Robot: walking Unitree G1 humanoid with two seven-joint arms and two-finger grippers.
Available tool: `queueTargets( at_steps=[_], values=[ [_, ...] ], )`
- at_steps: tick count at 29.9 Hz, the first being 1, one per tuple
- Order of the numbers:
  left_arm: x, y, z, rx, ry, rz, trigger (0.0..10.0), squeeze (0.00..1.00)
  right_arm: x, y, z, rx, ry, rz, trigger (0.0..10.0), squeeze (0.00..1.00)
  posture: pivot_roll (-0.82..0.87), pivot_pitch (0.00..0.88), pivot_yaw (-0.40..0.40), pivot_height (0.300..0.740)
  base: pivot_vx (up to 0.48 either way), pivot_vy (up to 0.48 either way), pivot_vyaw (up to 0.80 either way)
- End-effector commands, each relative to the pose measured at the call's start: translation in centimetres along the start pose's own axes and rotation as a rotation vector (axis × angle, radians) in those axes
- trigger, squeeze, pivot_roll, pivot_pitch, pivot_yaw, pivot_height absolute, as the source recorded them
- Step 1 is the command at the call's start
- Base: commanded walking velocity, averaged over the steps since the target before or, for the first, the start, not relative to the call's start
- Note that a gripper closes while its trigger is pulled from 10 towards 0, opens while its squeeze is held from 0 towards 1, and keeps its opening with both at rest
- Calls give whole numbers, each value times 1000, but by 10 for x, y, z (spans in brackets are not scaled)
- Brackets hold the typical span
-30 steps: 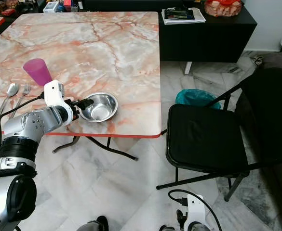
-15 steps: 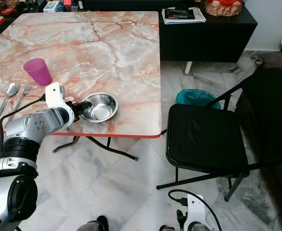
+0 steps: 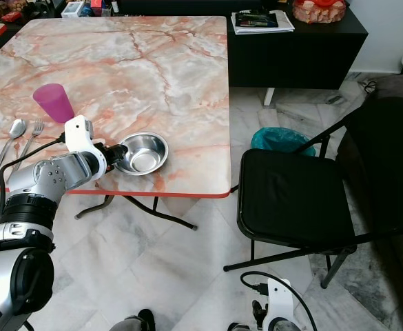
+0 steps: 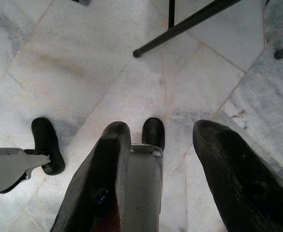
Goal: Setting the table
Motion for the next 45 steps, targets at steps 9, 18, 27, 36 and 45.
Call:
queueTargets(
  at_steps=[9, 18, 27, 36, 45],
  values=[
    [1, 1, -1, -24, 6, 4, 0, 0, -1, -1, -8, 13, 17, -7, 10000, 0, 4, 186, 48, 740, 0, 0, 0],
    [1, 2, -3, -41, 2, 13, 0, 0, -1, -1, -8, 12, 17, -8, 10000, 0, 3, 185, 48, 740, 0, 0, 0],
    [-4, 5, 9, -130, -156, -39, 10000, 0, -1, -1, -8, 11, 17, -9, 10000, 0, 3, 183, 42, 740, 0, 0, 0],
    [-29, 15, 17, -221, -398, -134, 10000, 0, -2, -2, -8, 8, 14, -13, 10000, 0, 10, 187, 36, 740, 0, 0, 0],
    [-76, 41, 51, -169, -666, -71, 10000, 0, -2, -3, -7, 1, 8, -15, 10000, 0, 25, 183, 29, 740, 0, 0, 0]
  ],
)
Point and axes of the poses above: a point about 5 cm out from each wrist's last joint towards the gripper, its own x axis pointing out of the wrist towards the gripper, its own z axis along the axis of the wrist's last joint, y = z × x, the point moved 3 cm from there along x, pointing out of the wrist towards the gripper, and after that the axes turned 1 degree about -x, right-handed, at the moved point
